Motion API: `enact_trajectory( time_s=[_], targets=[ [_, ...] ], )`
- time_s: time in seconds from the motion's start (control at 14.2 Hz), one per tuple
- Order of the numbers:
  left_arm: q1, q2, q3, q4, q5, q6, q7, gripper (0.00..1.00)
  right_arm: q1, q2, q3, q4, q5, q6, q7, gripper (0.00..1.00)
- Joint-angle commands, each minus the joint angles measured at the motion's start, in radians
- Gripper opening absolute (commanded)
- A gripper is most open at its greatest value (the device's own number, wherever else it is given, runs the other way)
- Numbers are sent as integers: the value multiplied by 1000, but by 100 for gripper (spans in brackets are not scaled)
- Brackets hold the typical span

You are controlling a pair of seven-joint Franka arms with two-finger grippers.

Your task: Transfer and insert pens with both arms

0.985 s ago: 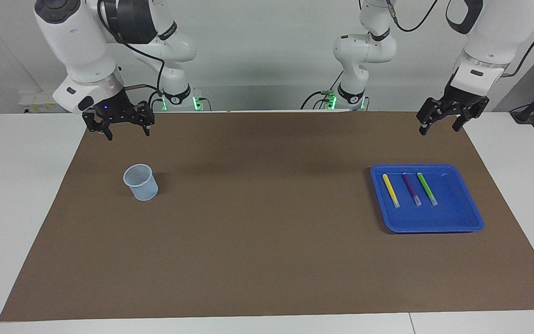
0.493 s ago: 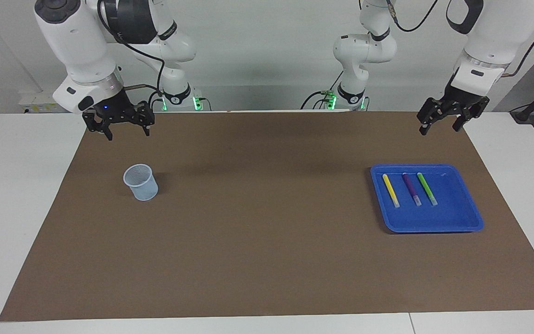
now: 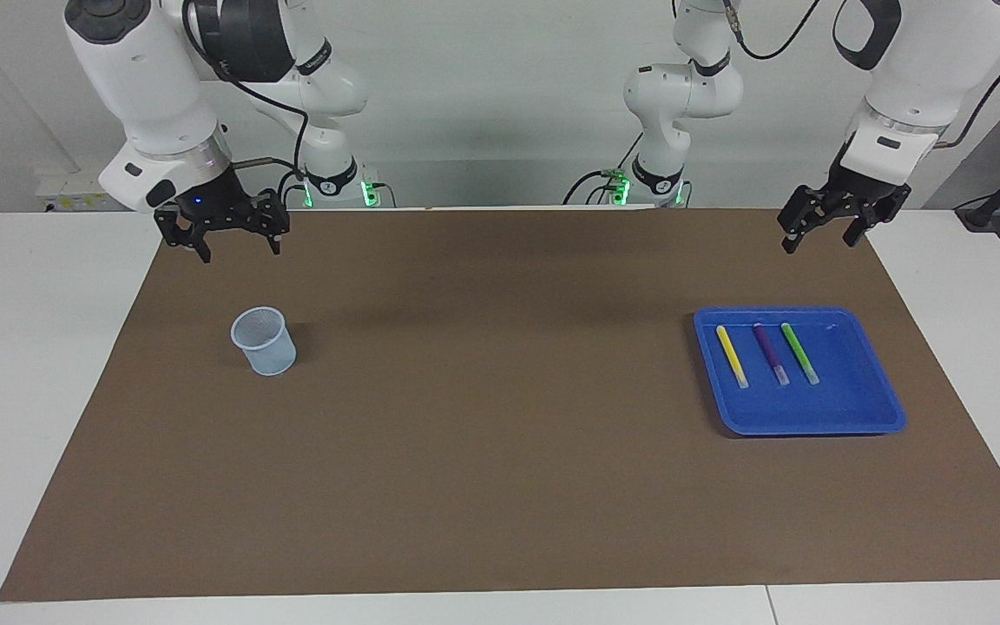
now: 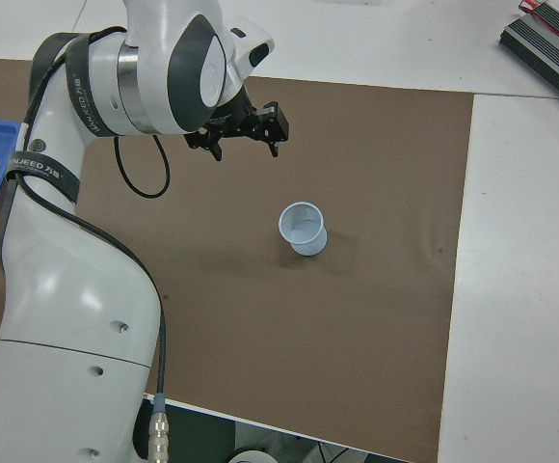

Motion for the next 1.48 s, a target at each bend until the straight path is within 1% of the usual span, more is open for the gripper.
enact_trajectory(
  time_s=[0.0,0.28,0.56,0.77,1.13,1.41],
  targets=[
    [5,-82,2,-144,0,94,-1,100,-20,-16,9,-16,25,14,7,100],
    [9,-131,8,-262,0,183,0,100,-20,-16,9,-16,25,14,7,100],
    [17,-145,8,-325,0,228,-1,100,-20,-16,9,-16,25,14,7,100],
    [25,-146,8,-394,0,303,-1,100,-20,-16,9,-16,25,14,7,100],
    [26,-126,8,-460,0,407,0,100,-20,-16,9,-16,25,14,7,100],
    [26,-64,8,-471,0,469,0,99,-20,-16,9,-16,25,14,7,100]
  ],
)
